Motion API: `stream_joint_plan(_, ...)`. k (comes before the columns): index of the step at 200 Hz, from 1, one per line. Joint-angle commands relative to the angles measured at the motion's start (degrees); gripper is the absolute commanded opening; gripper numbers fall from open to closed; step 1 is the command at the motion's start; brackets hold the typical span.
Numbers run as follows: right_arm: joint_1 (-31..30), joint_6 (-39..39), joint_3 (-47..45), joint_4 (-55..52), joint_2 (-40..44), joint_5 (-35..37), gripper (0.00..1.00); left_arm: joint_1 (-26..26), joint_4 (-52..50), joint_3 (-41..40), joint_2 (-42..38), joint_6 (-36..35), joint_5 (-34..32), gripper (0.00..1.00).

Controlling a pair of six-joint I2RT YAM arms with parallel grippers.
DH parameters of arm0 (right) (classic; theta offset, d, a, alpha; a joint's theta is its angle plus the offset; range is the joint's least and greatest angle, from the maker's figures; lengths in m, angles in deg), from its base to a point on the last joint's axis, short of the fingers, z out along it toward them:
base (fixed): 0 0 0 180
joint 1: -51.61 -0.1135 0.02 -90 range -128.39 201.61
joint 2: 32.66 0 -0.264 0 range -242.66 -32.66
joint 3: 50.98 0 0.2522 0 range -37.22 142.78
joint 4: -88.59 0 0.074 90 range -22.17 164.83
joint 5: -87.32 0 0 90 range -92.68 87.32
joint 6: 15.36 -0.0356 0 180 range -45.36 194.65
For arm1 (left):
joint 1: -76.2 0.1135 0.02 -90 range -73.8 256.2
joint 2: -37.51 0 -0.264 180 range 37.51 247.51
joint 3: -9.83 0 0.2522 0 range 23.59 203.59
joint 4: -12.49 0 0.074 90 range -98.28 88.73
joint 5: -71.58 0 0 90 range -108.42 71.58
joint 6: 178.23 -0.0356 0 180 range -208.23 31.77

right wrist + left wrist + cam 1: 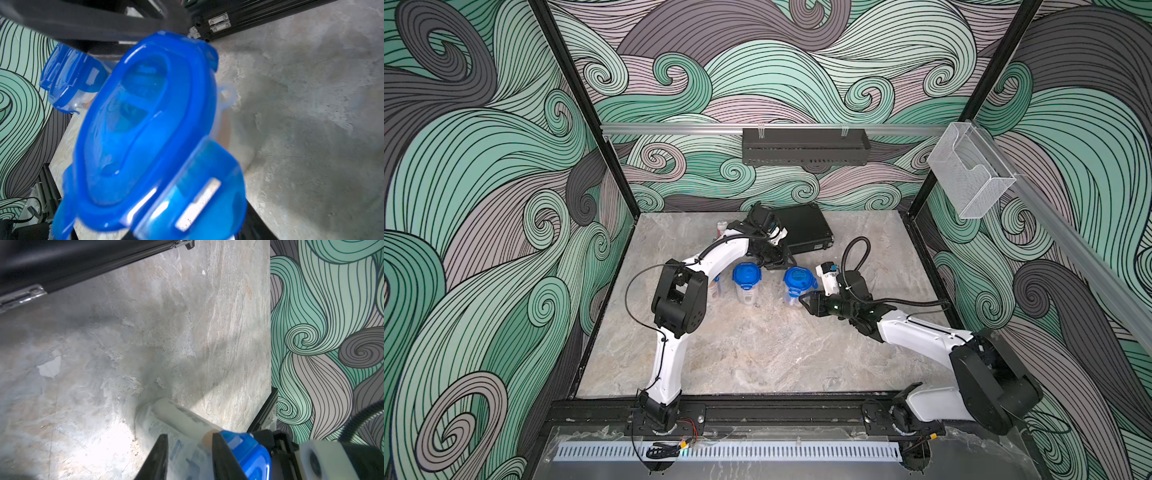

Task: Take out toiletry kits
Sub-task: Adjust the container at the center of the board.

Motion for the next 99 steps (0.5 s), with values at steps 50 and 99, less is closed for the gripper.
stream_joint_plan(50,7.7,0.9,2.2,-1.4,1.2,-1.0,0.50,-2.3,0.8,-5.5,-4.5,1.8,2.6,0.35)
stream_joint_plan(99,7.9,2.9,2.8,-3.1,1.6,-2.6,0.52,-2.4,0.4,-6.0,-5.3,1.6,1.9,0.35)
